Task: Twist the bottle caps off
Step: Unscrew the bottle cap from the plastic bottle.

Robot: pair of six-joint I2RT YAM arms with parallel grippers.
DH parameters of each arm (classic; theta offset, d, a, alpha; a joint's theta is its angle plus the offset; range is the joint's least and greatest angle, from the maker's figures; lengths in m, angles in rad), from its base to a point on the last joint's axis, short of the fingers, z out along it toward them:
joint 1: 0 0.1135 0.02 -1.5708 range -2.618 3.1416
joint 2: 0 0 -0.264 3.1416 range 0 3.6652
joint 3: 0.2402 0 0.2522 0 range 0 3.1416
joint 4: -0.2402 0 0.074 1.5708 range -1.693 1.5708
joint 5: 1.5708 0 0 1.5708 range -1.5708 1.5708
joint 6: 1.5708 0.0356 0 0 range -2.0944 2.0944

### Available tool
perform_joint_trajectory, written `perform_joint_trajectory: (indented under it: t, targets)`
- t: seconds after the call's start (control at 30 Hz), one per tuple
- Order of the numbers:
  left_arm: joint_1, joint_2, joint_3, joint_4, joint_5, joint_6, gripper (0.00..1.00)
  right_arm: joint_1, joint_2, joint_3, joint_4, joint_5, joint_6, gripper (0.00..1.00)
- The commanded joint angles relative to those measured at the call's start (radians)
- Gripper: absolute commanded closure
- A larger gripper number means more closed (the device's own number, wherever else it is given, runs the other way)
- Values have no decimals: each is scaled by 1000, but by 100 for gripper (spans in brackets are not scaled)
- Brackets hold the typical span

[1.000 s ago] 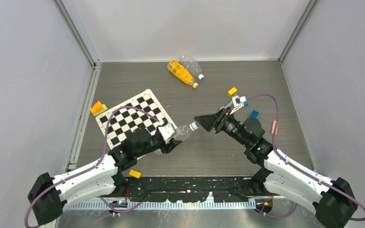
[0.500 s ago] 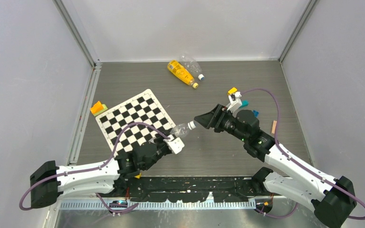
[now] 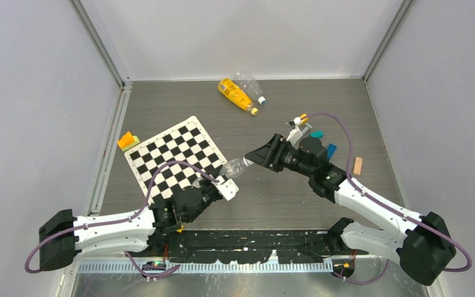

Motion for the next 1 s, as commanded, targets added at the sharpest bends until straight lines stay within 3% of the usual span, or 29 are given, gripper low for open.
perform_joint_trajectory:
  t: [0.0,0.2,0.4,0.53,0.63,0.87,0.97]
  targets:
    - [-7,-22,-5,86,-15,9,100,-2,16,21,146,-69,62,42]
    - [-7,-17,-4,86,-12,5,100,-5,21,22,161,-96,68,58]
    - [-7,-8,0,81,-7,1,100,-7,16,22,151,-122,36,63]
    - [-7,-6,9,60,-5,2,100,-7,8,25,133,-135,10,51]
    - [-6,-6,13,52,-4,2,100,-8,-1,24,131,-135,6,51]
    - [-7,-11,17,57,-2,1,100,-7,-6,23,132,-159,-16,69]
    - [-7,-12,22,40,13,-8,100,-7,-14,19,133,-174,-54,83]
